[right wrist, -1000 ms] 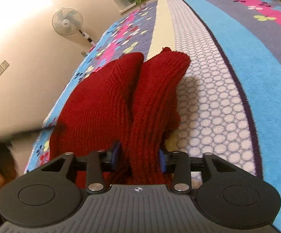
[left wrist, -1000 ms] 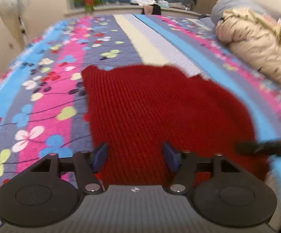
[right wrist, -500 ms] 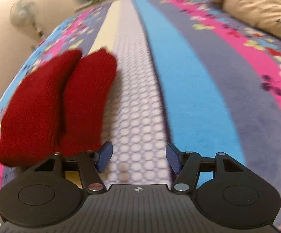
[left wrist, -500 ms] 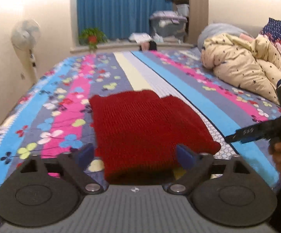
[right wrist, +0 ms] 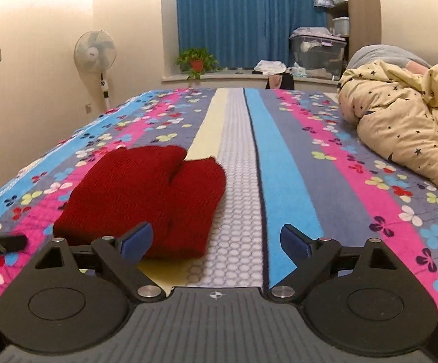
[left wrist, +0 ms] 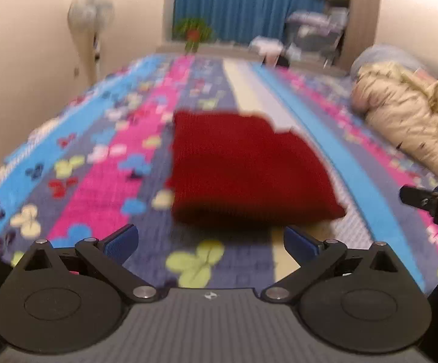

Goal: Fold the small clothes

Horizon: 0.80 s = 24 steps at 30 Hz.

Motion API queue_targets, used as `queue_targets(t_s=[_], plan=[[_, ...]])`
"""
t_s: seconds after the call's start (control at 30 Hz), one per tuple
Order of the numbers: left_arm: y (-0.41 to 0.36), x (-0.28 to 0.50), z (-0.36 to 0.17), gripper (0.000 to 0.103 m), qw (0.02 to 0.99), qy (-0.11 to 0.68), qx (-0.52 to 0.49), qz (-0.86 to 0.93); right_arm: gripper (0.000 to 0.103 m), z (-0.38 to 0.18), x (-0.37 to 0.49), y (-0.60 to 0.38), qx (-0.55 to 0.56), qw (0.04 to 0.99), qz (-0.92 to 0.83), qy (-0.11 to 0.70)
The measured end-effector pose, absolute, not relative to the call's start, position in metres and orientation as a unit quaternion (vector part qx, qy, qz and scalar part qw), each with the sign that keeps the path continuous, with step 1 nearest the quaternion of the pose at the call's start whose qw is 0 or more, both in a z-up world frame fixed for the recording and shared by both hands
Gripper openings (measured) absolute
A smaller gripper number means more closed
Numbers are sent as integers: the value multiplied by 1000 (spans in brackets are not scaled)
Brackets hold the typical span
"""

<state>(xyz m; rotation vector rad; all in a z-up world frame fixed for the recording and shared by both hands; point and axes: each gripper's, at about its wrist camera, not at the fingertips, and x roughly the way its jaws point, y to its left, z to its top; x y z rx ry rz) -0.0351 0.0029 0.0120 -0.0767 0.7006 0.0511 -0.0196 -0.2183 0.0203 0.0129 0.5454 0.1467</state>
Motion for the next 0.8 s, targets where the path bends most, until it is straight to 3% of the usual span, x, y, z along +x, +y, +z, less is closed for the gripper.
queue_targets(t_s=[0.8], plan=[[9,-17,3,102,926,372,-37,49,93,3,-2,-199,11,943,85,320]])
